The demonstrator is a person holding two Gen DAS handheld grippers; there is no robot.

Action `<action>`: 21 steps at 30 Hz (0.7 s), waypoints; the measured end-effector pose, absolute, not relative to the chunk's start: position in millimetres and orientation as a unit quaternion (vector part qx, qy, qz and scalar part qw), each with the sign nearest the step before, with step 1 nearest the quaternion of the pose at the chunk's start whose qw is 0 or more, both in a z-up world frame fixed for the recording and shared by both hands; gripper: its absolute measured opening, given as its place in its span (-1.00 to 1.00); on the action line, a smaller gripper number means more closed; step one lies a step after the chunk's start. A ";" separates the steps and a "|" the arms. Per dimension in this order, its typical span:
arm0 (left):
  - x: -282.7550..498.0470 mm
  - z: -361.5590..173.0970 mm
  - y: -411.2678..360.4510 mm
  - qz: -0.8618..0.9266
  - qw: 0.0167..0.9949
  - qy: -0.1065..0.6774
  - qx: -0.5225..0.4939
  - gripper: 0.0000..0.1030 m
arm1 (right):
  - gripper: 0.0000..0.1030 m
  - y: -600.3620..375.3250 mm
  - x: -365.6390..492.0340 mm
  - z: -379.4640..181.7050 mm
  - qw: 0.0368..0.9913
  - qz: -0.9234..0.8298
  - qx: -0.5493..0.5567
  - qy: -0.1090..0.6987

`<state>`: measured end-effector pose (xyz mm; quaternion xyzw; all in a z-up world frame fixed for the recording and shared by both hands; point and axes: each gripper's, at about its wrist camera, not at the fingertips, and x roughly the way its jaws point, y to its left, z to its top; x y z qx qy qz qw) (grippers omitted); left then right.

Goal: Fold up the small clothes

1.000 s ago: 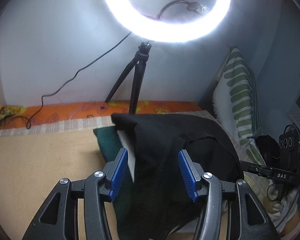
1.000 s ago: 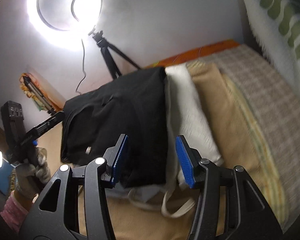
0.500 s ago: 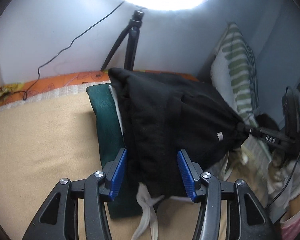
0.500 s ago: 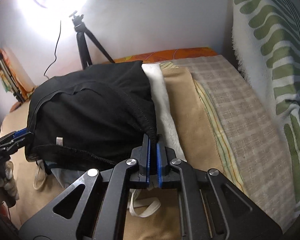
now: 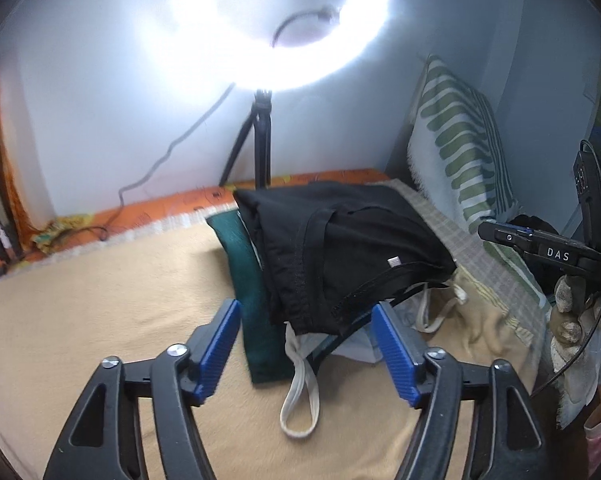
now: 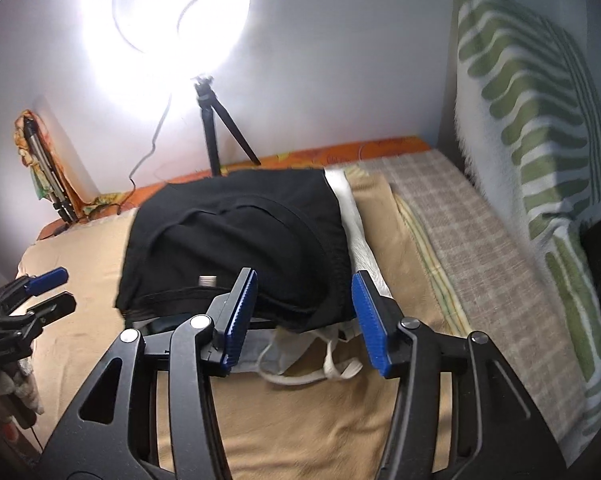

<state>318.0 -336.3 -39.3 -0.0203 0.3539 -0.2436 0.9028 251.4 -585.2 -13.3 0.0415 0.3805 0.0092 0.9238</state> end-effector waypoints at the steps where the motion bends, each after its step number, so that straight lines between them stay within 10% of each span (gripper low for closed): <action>1: 309.5 -31.7 -330.3 -0.243 0.905 0.347 -0.021 0.50 | 0.10 -579.2 246.6 -6.9 0.926 0.009 0.037 0.375; 21: 146.0 47.6 -238.3 -0.210 0.943 0.259 0.015 0.99 | 0.79 -467.2 108.5 69.4 0.959 0.015 0.026 0.282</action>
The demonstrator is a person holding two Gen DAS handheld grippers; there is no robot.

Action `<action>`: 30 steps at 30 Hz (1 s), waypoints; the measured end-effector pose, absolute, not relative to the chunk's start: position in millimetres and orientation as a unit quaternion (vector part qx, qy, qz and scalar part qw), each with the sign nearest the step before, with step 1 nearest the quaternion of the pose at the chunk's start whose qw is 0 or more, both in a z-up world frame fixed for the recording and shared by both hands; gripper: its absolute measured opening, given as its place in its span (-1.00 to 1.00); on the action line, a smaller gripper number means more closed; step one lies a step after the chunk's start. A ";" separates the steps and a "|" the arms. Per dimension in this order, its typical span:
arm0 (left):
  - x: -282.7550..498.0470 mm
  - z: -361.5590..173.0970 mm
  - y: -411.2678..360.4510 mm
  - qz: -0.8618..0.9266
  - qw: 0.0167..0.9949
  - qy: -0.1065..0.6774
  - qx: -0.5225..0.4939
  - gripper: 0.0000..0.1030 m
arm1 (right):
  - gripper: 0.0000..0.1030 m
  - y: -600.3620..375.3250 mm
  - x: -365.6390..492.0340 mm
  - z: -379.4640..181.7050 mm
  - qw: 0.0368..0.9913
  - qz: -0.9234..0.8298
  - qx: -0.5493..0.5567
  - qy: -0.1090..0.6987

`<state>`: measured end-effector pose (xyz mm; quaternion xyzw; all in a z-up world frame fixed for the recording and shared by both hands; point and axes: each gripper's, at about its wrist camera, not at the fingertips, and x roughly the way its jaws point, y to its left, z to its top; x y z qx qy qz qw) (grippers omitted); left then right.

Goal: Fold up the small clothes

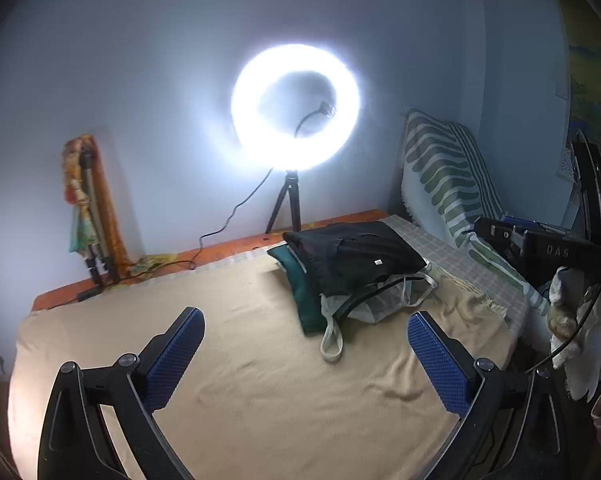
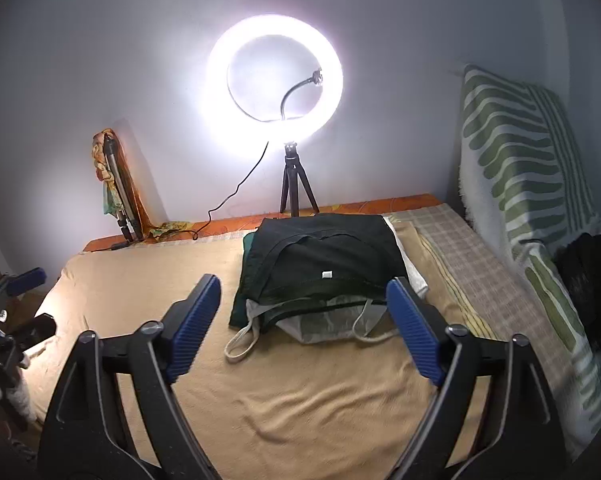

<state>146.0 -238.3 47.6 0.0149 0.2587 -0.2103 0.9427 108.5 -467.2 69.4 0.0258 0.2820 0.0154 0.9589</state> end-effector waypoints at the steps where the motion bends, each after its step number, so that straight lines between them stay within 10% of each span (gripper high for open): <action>1: 140.2 48.4 -233.3 -0.209 0.943 0.259 0.013 0.99 | 0.84 -462.5 103.9 70.0 0.960 0.011 0.023 0.280; 30: 55.4 23.3 -162.9 -0.174 0.953 0.247 0.034 0.99 | 1.00 -364.3 12.0 19.5 0.967 -0.075 0.022 0.244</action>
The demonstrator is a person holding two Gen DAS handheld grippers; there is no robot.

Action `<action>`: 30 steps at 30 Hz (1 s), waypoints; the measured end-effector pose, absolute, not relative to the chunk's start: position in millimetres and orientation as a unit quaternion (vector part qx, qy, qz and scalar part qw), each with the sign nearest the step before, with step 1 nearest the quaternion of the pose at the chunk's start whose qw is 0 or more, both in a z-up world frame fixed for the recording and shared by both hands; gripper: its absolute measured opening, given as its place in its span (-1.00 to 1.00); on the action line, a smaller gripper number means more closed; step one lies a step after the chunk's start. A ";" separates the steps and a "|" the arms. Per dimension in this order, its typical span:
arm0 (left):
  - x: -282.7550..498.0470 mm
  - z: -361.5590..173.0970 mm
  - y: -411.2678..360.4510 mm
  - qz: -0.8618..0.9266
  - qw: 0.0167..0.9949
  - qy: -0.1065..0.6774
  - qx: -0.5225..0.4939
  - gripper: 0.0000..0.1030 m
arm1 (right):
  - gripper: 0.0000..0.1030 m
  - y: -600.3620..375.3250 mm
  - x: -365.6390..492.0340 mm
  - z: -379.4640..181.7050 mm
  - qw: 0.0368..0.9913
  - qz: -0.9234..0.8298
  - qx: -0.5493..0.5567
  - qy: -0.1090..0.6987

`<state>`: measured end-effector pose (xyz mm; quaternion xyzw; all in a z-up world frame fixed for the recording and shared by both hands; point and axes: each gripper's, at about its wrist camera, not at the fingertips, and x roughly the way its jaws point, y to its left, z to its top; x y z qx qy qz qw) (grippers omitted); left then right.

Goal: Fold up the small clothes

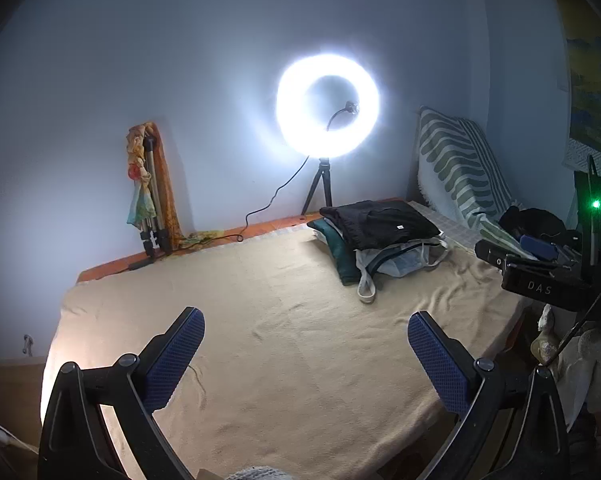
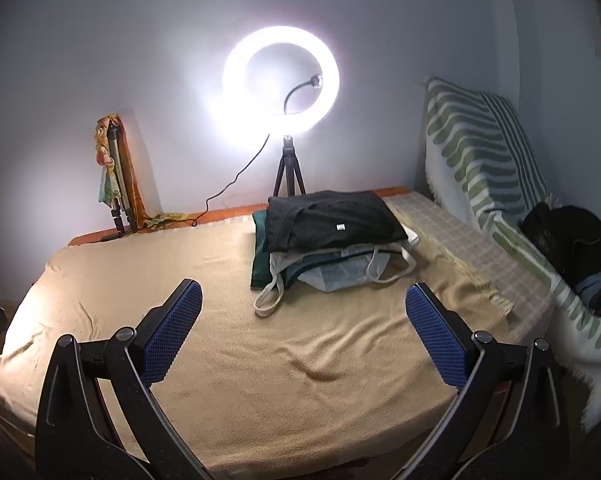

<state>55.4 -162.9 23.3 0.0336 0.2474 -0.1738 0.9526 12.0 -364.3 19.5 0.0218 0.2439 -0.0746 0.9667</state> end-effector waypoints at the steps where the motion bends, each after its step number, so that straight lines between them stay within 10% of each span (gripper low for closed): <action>1: 55.1 22.4 -162.6 -0.170 0.953 0.247 0.035 0.99 | 1.00 -365.1 12.3 15.8 0.966 -0.077 0.024 0.245; 30: 56.7 -9.8 -161.3 -0.133 0.949 0.280 0.064 0.99 | 1.00 -364.9 9.9 -3.0 0.967 -0.081 0.002 0.241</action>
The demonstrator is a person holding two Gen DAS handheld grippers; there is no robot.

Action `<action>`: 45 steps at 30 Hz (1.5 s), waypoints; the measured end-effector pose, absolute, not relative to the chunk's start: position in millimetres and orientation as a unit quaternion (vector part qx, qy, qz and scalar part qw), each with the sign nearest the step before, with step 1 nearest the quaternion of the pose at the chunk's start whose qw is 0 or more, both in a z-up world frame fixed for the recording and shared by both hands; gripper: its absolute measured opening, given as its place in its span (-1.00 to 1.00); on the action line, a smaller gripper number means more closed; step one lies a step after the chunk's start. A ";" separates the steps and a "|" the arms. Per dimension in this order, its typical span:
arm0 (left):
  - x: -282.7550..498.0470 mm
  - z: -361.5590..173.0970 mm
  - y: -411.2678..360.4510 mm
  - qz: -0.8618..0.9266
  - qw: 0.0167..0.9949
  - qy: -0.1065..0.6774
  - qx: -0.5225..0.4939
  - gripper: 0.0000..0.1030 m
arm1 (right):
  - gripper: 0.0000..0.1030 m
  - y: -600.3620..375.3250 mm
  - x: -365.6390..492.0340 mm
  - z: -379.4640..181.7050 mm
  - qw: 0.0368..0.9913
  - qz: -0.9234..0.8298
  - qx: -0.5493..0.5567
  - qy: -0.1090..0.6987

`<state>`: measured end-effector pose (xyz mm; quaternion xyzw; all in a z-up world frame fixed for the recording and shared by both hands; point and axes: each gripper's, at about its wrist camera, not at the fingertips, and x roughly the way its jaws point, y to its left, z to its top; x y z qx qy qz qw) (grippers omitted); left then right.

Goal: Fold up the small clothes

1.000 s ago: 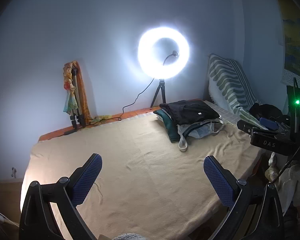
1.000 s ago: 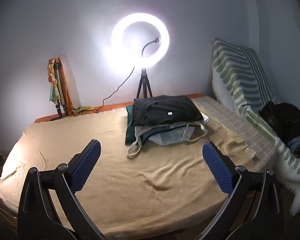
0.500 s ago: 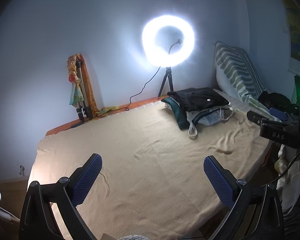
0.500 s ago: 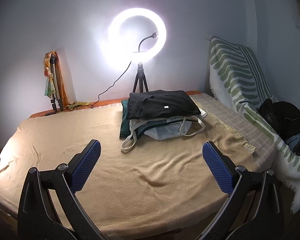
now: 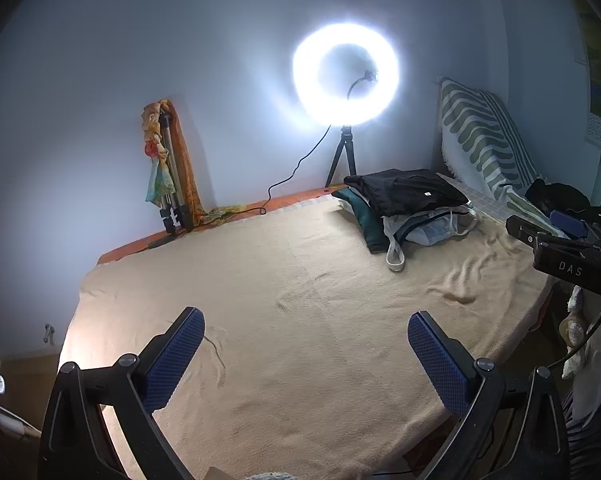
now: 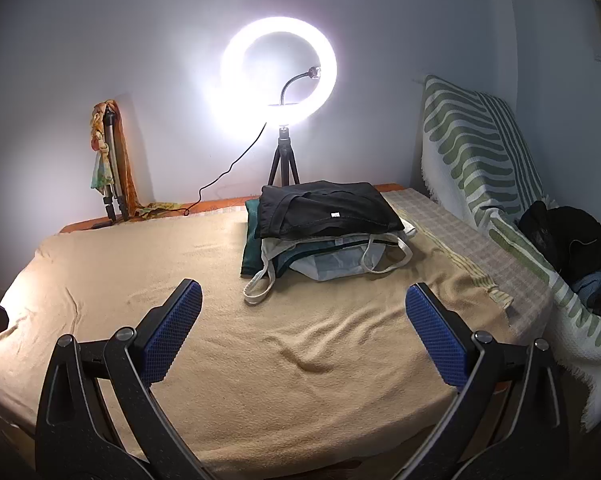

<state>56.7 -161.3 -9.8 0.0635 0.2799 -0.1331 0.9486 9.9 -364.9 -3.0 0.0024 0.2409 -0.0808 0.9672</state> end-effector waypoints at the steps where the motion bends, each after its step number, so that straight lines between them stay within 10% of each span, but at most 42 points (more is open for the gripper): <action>1: 56.4 -10.0 -161.0 -0.133 0.949 0.280 0.064 0.99 | 1.00 -364.0 9.3 -3.0 0.967 -0.081 0.003 0.241; 45: 53.5 -7.7 -155.5 -0.131 0.950 0.274 0.068 0.99 | 1.00 -349.6 9.1 -5.2 0.966 -0.082 0.008 0.245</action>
